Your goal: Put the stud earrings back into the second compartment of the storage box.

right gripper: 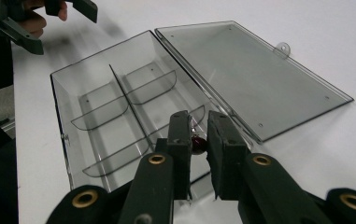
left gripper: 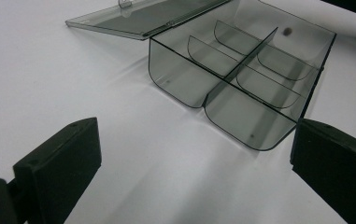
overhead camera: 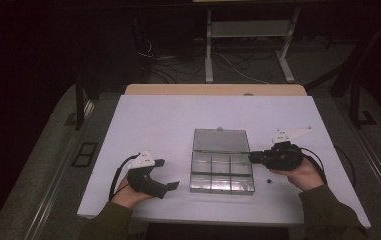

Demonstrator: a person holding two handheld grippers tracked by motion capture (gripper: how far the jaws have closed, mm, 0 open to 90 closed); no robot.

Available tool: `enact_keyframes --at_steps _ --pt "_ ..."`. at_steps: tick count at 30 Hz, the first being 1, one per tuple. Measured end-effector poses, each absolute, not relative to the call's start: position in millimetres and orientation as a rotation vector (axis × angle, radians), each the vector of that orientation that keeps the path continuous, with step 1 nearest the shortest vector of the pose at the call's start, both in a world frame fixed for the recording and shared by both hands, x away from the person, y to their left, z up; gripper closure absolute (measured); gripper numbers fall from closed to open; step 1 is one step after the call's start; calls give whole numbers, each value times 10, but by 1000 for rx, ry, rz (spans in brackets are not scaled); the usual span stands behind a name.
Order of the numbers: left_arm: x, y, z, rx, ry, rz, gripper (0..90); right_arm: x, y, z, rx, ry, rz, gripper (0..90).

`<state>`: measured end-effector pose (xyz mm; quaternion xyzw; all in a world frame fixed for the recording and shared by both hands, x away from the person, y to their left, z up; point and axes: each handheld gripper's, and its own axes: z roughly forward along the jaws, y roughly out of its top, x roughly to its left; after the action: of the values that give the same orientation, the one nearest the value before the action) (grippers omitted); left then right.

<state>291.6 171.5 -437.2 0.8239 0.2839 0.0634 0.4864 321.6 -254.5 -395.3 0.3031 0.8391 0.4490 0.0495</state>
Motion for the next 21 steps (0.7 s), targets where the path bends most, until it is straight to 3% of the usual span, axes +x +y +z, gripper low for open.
enact_keyframes --at_steps 21 --pt "2916 1718 -4372 2006 688 156 10 3315 -2262 -3963 857 2606 1372 785"
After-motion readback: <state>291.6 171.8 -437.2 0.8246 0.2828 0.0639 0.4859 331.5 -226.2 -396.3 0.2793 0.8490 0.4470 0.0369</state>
